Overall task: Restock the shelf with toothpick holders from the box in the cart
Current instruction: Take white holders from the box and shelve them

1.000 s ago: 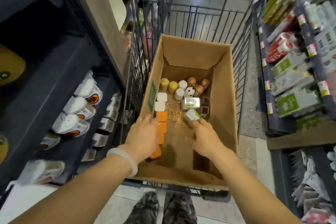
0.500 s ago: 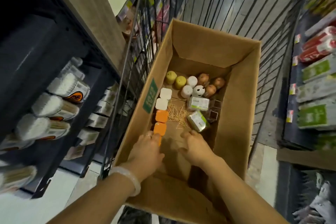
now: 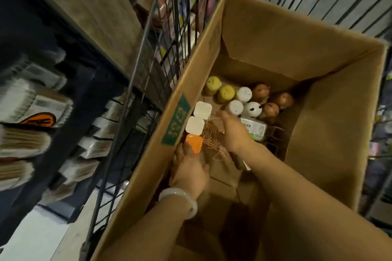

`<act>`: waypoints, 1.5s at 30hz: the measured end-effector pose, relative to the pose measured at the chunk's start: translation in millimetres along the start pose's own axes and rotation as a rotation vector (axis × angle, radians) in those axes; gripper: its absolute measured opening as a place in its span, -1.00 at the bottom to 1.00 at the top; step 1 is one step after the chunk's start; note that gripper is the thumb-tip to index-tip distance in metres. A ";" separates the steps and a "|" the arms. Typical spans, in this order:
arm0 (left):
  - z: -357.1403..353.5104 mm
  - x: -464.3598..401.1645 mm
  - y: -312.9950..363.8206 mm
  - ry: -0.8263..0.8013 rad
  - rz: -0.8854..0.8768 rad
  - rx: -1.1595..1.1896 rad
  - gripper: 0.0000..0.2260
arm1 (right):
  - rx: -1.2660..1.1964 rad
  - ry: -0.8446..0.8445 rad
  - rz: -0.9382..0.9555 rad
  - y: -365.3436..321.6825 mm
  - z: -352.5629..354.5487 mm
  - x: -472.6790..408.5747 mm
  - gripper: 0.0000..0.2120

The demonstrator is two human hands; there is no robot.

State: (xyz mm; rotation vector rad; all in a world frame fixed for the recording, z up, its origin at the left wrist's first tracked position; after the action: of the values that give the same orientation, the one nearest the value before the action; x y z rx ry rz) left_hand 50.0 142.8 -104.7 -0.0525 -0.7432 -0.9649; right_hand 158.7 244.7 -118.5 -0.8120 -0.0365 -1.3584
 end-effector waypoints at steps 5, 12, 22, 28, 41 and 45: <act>-17.4 -29.4 6.2 0.062 0.149 0.076 -0.16 | 0.079 0.003 0.093 3.0 -16.5 -44.5 -0.31; -32.5 -77.3 18.3 0.175 0.318 0.314 -0.11 | 0.274 -0.073 0.332 -6.1 -29.1 -72.6 -0.24; -28.0 -83.1 25.6 0.378 0.228 0.430 -0.40 | 0.226 -0.052 0.252 -2.2 -7.7 -67.3 -0.43; 5.0 -30.3 49.5 0.231 0.036 0.704 -0.41 | 0.077 -0.003 0.097 11.0 54.7 -11.5 -0.30; 101.1 70.3 58.9 -0.160 -0.302 0.980 -0.56 | -0.918 -0.003 -0.074 6.4 113.9 122.3 -0.48; 130.9 103.1 54.6 -0.199 -0.384 0.963 -0.59 | -0.983 0.070 -0.063 -19.8 118.3 159.0 -0.53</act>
State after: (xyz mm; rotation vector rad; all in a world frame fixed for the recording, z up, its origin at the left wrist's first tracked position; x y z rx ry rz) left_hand 55.1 146.8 70.5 0.8715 -1.3703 -0.8776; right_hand 231.9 173.4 52.4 -1.5774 0.7146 -1.4450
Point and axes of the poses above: each hand's wrist, its own x-axis away from the middle knuckle, its own z-axis out of the back of the hand, y = z × x, the point moved 5 cm from there along -x, towards the middle knuckle, and after that the axes turned 6 degrees about y, right-handed, at the moved point
